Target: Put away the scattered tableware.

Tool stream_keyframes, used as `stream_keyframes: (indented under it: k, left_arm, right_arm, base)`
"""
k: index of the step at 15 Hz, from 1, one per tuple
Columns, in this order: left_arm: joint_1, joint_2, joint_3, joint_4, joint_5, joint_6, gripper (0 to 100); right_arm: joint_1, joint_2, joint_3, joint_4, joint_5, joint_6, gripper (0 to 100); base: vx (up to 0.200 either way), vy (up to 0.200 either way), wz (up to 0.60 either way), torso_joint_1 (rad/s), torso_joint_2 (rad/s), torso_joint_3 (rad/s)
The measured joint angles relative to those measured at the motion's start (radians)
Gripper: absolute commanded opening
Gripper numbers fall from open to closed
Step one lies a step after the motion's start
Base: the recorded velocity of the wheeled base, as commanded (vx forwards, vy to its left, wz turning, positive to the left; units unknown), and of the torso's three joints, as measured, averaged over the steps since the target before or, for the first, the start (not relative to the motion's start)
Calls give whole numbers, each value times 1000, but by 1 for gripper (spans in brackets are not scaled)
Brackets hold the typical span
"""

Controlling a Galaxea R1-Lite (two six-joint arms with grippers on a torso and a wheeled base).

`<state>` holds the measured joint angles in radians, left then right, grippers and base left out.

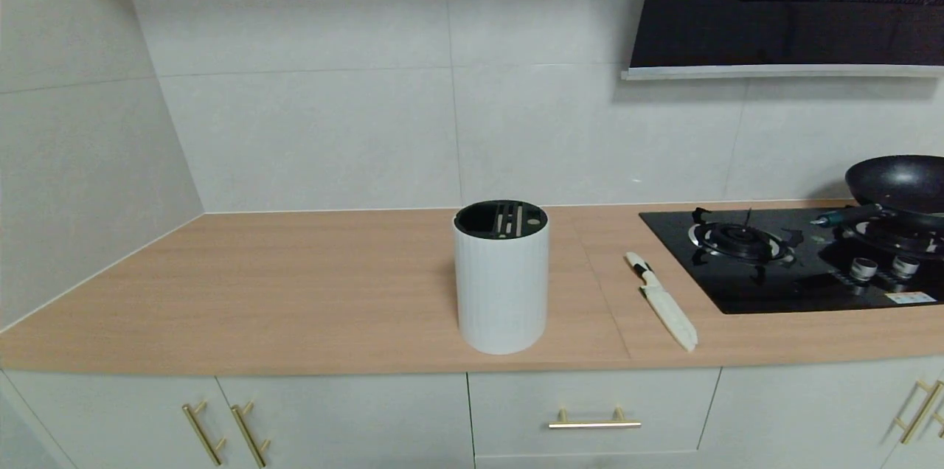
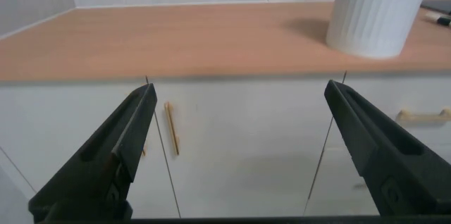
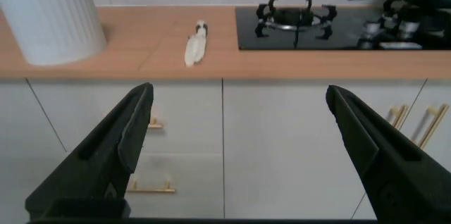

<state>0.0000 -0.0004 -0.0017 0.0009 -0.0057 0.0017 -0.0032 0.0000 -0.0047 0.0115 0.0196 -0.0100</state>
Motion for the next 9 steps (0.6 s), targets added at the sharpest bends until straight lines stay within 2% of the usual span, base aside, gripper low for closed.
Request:
stream_keyframes:
  k: [6, 9]
  left_arm:
    - [0, 0, 0, 1, 0, 0, 100]
    - [0, 0, 0, 1, 0, 0, 100]
  right_arm:
    - [0, 0, 0, -1, 0, 0, 100]
    - [0, 0, 0, -1, 0, 0, 100]
  base:
    - [0, 0, 0, 307, -590, -290]
    - [0, 0, 0, 242, -456, -225]
